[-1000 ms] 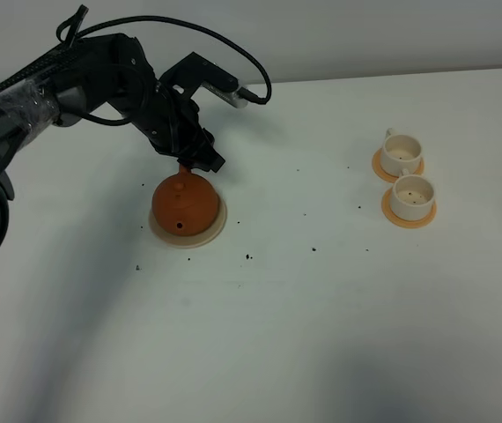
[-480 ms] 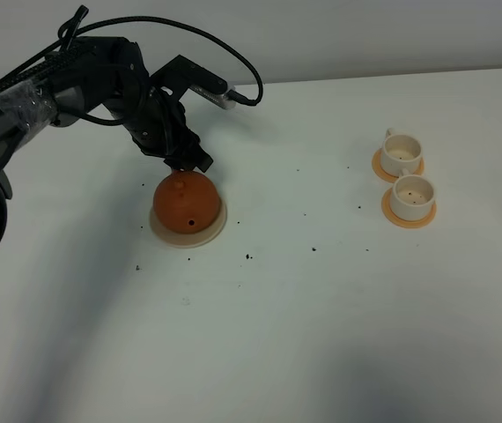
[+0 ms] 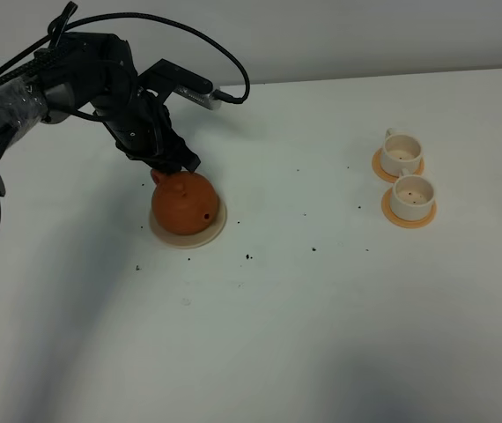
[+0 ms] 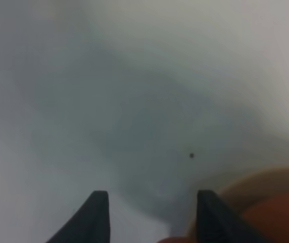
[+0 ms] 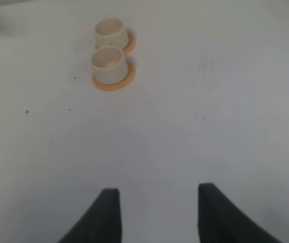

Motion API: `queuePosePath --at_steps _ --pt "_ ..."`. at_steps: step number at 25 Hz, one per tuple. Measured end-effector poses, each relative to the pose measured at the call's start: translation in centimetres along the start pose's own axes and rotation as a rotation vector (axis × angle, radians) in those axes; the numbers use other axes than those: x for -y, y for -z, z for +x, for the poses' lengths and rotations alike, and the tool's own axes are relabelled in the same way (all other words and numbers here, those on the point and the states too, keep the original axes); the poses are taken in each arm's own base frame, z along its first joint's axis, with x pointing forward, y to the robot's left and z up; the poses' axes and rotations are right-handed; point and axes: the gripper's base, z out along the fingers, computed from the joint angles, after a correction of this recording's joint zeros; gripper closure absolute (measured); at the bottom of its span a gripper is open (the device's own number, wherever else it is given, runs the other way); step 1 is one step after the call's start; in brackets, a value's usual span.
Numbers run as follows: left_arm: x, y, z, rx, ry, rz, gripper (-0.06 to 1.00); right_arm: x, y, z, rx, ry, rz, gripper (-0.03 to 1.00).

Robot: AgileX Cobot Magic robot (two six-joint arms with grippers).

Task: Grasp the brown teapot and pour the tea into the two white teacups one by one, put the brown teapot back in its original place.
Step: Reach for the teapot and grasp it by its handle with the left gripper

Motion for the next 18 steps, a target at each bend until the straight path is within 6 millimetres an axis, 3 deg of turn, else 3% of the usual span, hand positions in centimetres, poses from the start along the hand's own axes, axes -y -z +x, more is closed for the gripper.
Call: queuePosePath --at_steps 18 --pt "-0.1 0.4 2.5 -0.270 0.198 -0.019 0.53 0.0 0.0 0.0 0.000 -0.001 0.000 0.60"
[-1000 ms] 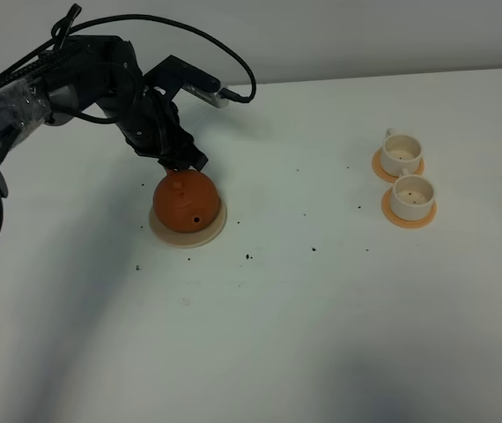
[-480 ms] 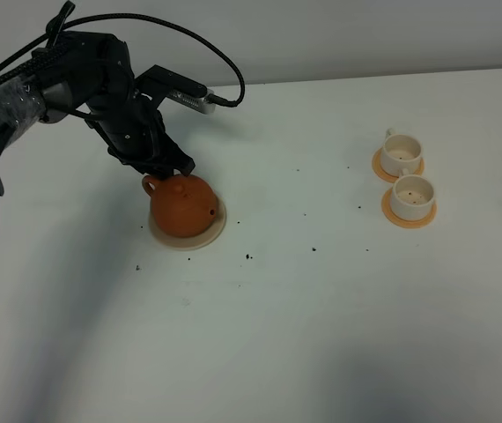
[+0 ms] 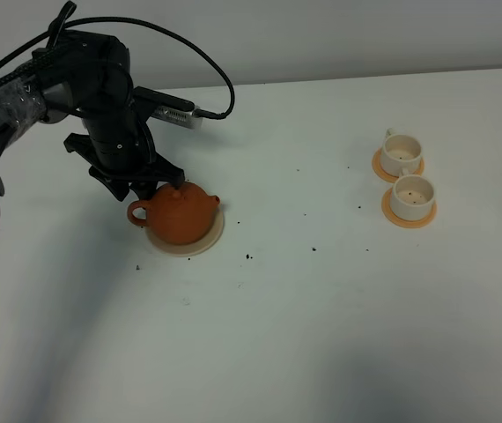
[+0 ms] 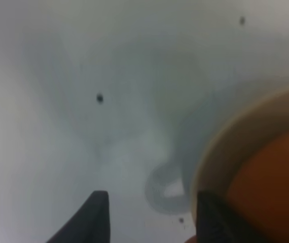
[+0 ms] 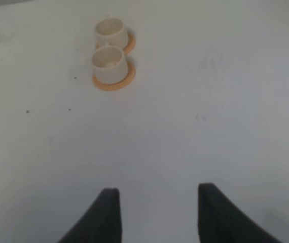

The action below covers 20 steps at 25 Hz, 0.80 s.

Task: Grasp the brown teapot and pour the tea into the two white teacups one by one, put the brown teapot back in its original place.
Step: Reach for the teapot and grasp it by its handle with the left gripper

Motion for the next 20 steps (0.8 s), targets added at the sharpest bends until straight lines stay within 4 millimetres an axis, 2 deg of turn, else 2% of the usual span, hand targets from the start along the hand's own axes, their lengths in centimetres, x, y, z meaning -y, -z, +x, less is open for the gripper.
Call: queuePosePath --at_steps 7,20 --pt "0.09 0.03 0.67 -0.074 0.076 0.007 0.53 0.00 0.00 0.00 0.000 0.000 0.000 0.60" --pt "0.67 0.04 0.60 -0.071 0.149 0.068 0.54 0.00 0.00 0.00 0.000 0.000 0.000 0.60"
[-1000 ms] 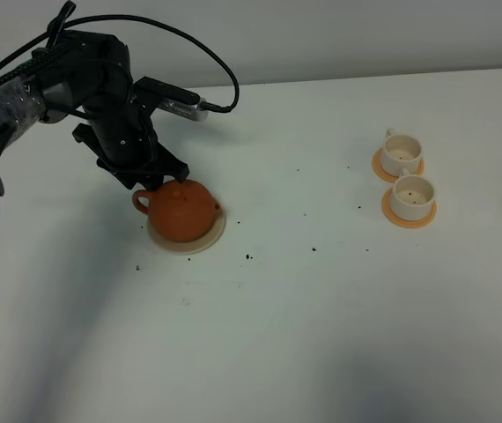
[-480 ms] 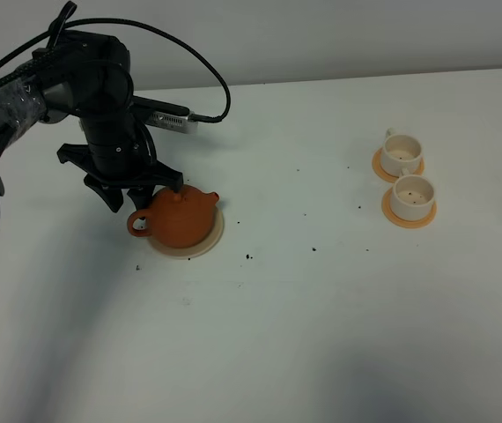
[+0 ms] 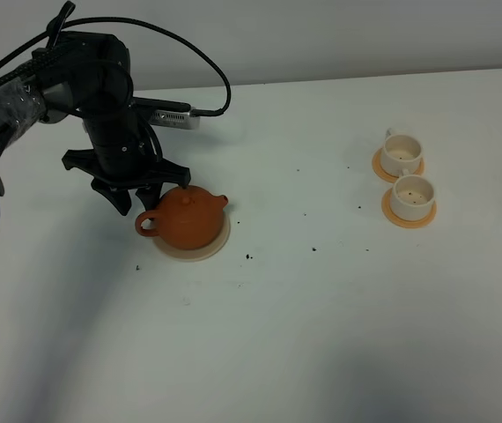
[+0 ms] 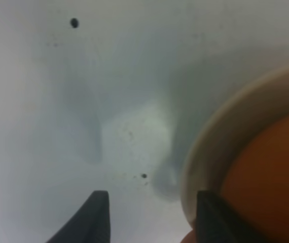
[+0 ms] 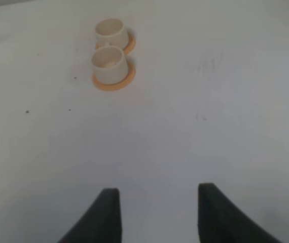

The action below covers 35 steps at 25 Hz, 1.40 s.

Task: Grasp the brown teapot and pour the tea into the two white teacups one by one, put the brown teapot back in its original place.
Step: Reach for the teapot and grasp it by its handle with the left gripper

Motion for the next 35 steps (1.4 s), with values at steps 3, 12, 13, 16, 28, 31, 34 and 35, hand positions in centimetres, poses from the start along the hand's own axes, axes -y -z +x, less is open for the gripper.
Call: queuePosePath --at_steps 3,12,13,16,28,31,34,35 --pt "0.1 0.0 0.0 0.000 0.007 0.015 0.54 0.0 0.0 0.0 0.000 0.000 0.000 0.60" --pt "0.0 0.0 0.0 0.000 0.002 -0.003 0.55 0.0 0.0 0.0 0.000 0.000 0.000 0.60" --pt "-0.1 0.0 0.0 0.000 -0.002 -0.013 0.55 0.0 0.0 0.0 0.000 0.000 0.000 0.60" --pt "-0.4 0.0 0.0 0.001 -0.014 -0.050 0.55 0.0 0.0 0.0 0.000 0.000 0.000 0.60" --pt "-1.0 3.8 -0.5 0.104 -0.168 -0.128 0.55 0.0 0.0 0.0 0.000 0.000 0.000 0.60" --pt "-0.3 6.3 -0.1 0.167 -0.285 -0.076 0.55 0.0 0.0 0.0 0.000 0.000 -0.001 0.60" --pt "0.5 7.9 0.3 0.215 -0.383 -0.004 0.55 0.0 0.0 0.0 0.000 0.000 -0.001 0.60" --pt "0.7 8.1 0.4 0.225 -0.410 0.013 0.55 0.0 0.0 0.0 0.000 0.000 -0.001 0.60"
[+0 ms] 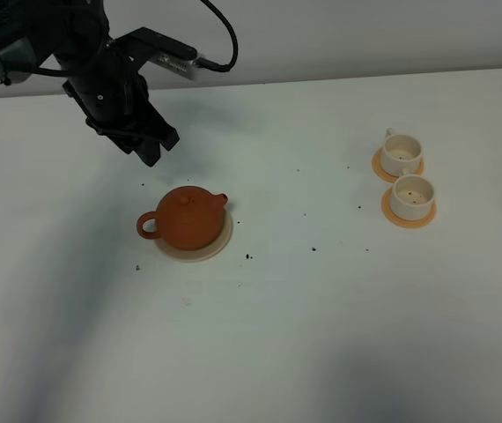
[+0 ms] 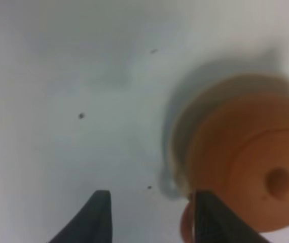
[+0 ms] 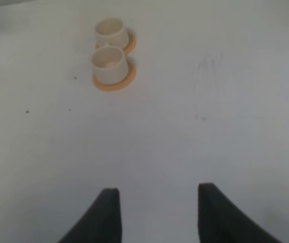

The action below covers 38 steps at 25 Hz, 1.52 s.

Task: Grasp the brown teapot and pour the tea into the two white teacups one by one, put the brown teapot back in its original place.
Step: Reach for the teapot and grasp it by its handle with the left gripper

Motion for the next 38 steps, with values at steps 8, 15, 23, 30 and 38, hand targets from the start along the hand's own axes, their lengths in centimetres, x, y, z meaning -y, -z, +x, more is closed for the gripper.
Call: queuePosePath --at_steps 8,15,23,30,38 --pt "1.1 0.2 -0.4 0.023 -0.127 0.037 0.55 0.0 0.0 0.0 0.000 0.000 0.000 0.60" --pt "5.2 0.0 -1.7 0.018 -0.180 0.048 0.55 0.0 0.0 0.0 0.000 0.000 0.000 0.60" --pt "6.0 -1.5 0.2 -0.076 -0.143 0.068 0.55 0.0 0.0 0.0 0.000 0.000 -0.001 0.60" --pt "5.2 1.0 3.1 -0.074 -0.211 0.069 0.55 0.0 0.0 0.0 0.000 0.000 -0.001 0.60" --pt "4.7 0.0 4.8 -0.154 -0.356 0.048 0.55 0.0 0.0 0.0 0.001 0.000 -0.001 0.60"
